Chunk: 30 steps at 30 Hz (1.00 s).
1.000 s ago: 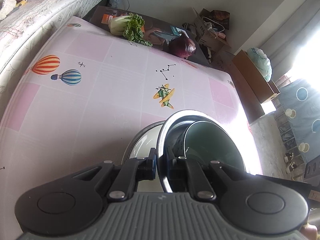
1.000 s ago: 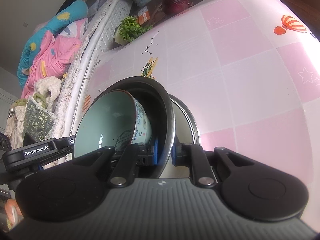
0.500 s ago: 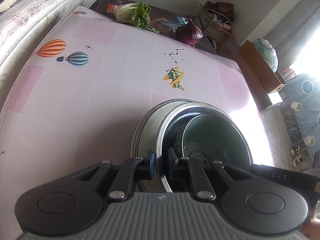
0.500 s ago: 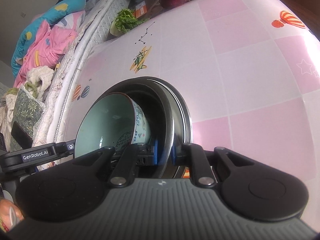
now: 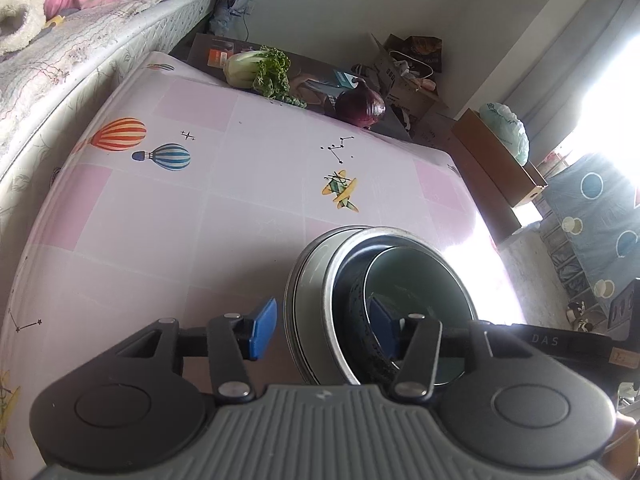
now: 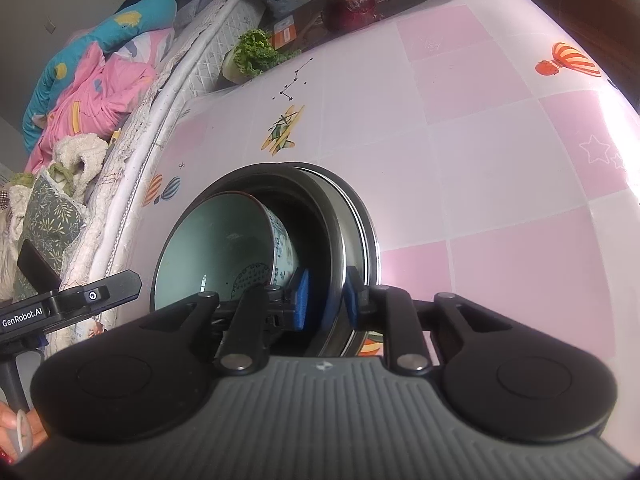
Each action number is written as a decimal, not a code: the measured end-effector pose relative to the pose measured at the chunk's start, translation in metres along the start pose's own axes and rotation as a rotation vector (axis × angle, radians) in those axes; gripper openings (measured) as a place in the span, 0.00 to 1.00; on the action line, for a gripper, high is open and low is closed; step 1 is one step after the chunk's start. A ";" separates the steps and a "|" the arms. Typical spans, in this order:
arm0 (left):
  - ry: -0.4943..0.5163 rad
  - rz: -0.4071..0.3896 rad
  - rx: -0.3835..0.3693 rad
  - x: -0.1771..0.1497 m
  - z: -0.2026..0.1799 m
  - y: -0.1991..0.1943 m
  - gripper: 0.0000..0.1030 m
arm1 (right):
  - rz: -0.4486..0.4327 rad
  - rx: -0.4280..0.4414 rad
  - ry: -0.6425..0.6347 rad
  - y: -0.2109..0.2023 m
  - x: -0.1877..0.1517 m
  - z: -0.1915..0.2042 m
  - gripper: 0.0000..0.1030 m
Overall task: Organize plates and bowls
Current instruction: 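Lift and carry the steel bowl with both grippers over the white plate, then lower the steel bowl onto the white plate and open both grippers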
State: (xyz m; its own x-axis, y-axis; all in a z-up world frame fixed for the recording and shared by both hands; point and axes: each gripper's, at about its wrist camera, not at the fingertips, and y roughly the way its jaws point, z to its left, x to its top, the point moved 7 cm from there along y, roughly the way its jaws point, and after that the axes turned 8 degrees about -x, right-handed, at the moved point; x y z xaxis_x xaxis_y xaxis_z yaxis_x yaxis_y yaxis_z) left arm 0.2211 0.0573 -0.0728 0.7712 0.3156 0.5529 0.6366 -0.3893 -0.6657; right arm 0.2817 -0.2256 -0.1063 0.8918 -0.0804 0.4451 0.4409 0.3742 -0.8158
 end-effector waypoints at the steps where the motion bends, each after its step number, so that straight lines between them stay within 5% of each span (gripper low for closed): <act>1: 0.006 -0.008 -0.001 -0.001 0.000 -0.003 0.54 | -0.006 0.000 0.001 -0.003 0.000 0.000 0.20; 3: 0.017 -0.024 -0.005 -0.002 -0.001 -0.010 0.56 | -0.030 -0.001 0.002 -0.012 0.001 -0.003 0.23; 5: 0.039 -0.042 0.005 -0.004 -0.002 -0.017 0.60 | -0.059 -0.031 -0.005 -0.021 0.001 -0.007 0.47; 7: 0.067 -0.061 0.023 -0.005 -0.004 -0.026 0.64 | -0.086 -0.020 -0.017 -0.031 -0.001 -0.009 0.55; 17: 0.193 -0.201 0.112 -0.005 -0.018 -0.072 0.97 | -0.201 0.078 -0.026 -0.095 -0.033 -0.003 0.79; 21: 0.244 -0.242 0.149 -0.006 -0.029 -0.086 1.00 | -0.263 0.075 -0.072 -0.126 -0.054 0.011 0.82; 25: 0.266 -0.244 0.156 -0.008 -0.038 -0.092 1.00 | -0.362 0.003 -0.154 -0.157 -0.070 0.023 0.99; 30: 0.273 -0.268 0.169 -0.012 -0.043 -0.099 1.00 | -0.441 -0.081 -0.235 -0.181 -0.083 0.034 0.99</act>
State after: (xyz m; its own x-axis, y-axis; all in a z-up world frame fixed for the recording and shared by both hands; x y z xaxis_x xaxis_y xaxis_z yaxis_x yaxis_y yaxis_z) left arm 0.1482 0.0552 0.0082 0.5628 0.1365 0.8153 0.8241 -0.1697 -0.5404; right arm 0.1247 -0.2554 0.0164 0.5761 -0.0007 0.8174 0.7854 0.2775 -0.5533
